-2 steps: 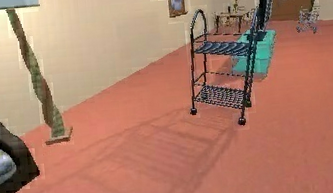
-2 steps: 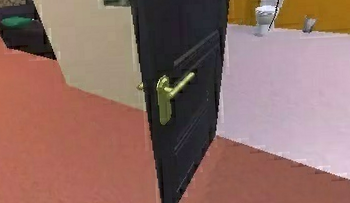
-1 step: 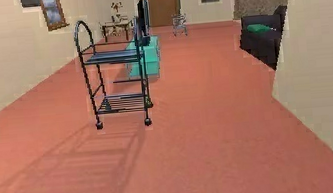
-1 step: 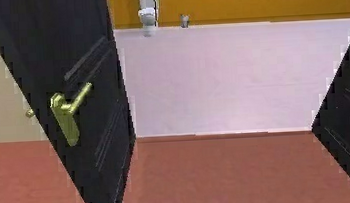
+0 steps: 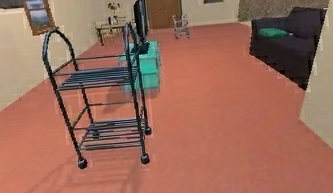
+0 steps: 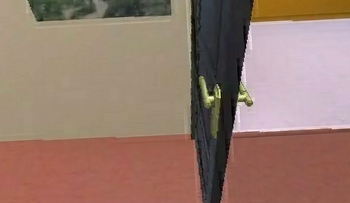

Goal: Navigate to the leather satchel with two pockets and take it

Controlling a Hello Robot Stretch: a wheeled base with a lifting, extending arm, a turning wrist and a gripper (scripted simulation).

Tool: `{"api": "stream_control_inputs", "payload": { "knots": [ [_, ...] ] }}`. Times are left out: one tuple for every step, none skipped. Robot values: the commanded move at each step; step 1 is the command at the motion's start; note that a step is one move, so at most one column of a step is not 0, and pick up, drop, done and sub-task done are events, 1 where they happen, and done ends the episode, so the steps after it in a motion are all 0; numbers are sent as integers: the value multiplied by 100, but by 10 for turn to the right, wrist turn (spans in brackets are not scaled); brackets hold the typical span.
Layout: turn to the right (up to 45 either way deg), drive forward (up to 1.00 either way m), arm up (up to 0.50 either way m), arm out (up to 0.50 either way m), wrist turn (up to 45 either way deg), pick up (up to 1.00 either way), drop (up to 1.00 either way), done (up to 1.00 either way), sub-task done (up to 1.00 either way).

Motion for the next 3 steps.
{"api": "stream_control_inputs", "payload": {
  "knots": [
    [150, 0, 0, 0, 0, 0, 0, 0, 0],
    [0, 100, 0, 0, 0, 0, 0, 0, 0],
    [120, 0, 0, 0, 0, 0, 0, 0, 0]
  ]
}}
